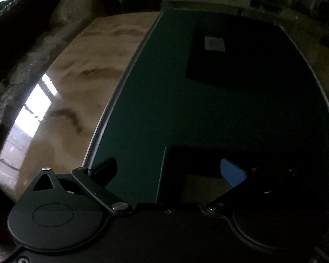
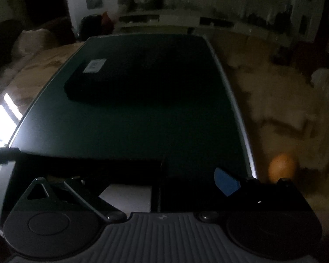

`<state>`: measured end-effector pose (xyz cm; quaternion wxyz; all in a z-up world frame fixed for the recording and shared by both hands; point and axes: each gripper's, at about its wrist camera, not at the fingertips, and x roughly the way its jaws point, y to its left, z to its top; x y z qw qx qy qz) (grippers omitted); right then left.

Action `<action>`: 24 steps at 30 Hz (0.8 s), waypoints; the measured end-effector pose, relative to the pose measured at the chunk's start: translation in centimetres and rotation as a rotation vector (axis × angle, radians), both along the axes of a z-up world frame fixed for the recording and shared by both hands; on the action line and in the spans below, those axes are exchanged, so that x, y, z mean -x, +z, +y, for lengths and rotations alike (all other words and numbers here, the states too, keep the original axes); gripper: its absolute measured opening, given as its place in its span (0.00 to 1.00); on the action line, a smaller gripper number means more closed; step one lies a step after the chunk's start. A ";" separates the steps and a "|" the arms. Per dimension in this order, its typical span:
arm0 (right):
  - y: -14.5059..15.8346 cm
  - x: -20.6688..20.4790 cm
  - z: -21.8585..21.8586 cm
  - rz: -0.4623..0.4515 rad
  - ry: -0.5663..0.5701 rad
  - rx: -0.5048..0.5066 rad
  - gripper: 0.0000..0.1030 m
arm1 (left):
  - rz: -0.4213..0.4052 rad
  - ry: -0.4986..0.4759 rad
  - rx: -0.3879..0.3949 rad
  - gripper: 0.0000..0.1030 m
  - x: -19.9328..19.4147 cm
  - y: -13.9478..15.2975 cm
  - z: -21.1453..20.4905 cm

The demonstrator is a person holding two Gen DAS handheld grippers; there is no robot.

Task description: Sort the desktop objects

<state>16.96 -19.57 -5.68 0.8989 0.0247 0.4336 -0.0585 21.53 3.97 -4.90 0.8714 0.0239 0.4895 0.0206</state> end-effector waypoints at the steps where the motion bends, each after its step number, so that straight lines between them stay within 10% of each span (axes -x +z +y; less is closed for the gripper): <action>1: 0.1 -0.5 -0.1 -0.012 0.000 0.015 1.00 | -0.007 0.007 0.014 1.00 -1.2 -0.1 0.1; 24: -3.7 -19.0 -8.3 -0.047 -0.032 -0.277 0.91 | -0.078 0.006 0.193 0.95 -20.3 -2.8 -1.8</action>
